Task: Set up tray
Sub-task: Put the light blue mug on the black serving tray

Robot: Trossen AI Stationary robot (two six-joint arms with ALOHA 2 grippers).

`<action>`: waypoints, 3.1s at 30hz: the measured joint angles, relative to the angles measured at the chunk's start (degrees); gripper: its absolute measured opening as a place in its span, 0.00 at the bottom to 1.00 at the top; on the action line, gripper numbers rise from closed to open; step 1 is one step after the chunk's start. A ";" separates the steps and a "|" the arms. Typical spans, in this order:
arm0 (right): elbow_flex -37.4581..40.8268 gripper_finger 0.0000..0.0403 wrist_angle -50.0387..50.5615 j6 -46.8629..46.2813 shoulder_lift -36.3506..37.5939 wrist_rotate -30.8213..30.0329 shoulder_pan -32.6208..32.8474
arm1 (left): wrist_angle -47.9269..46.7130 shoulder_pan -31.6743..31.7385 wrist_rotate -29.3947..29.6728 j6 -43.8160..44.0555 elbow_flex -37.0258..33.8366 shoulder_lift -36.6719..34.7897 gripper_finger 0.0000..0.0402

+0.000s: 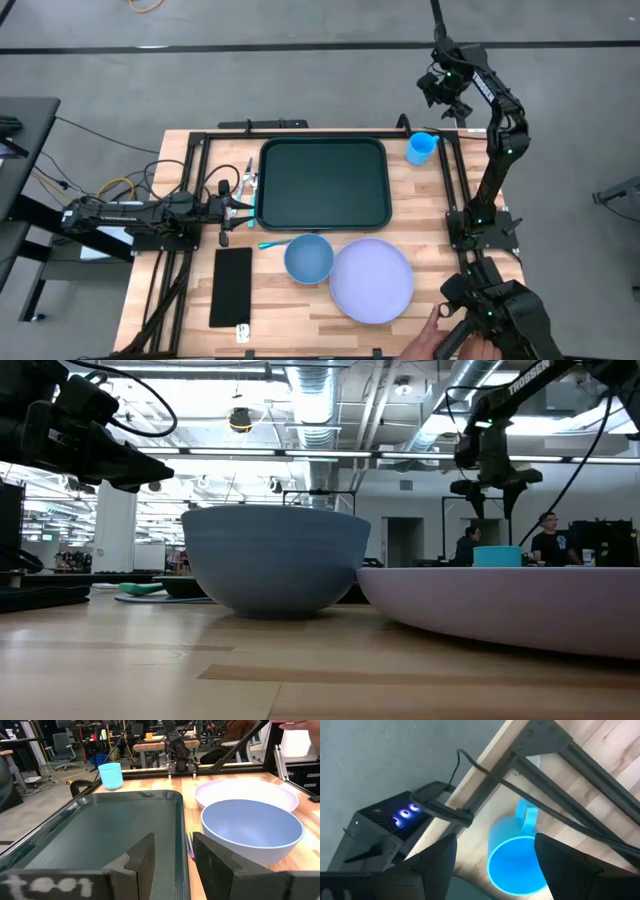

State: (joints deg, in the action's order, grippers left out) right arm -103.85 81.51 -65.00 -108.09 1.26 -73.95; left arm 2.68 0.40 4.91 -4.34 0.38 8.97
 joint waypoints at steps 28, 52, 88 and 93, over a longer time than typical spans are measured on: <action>6.69 0.65 -1.39 -2.82 0.00 6.18 4.60 | 0.00 0.00 0.01 -0.60 0.00 0.00 0.30; 9.09 0.65 1.11 -17.44 0.00 1.61 -0.07 | -0.01 0.00 0.00 -0.02 -0.01 0.02 0.30; 17.75 0.65 -8.28 -27.61 0.00 -1.34 -1.16 | -0.01 0.00 0.00 0.00 -0.01 0.00 0.30; 17.75 0.65 -8.24 -26.74 0.00 -1.61 -0.83 | -0.01 0.00 0.01 0.00 -0.01 0.02 0.30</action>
State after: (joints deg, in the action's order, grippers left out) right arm -86.11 73.28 -91.74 -108.09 -0.34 -74.78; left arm 2.68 0.40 4.91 -4.34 0.37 8.99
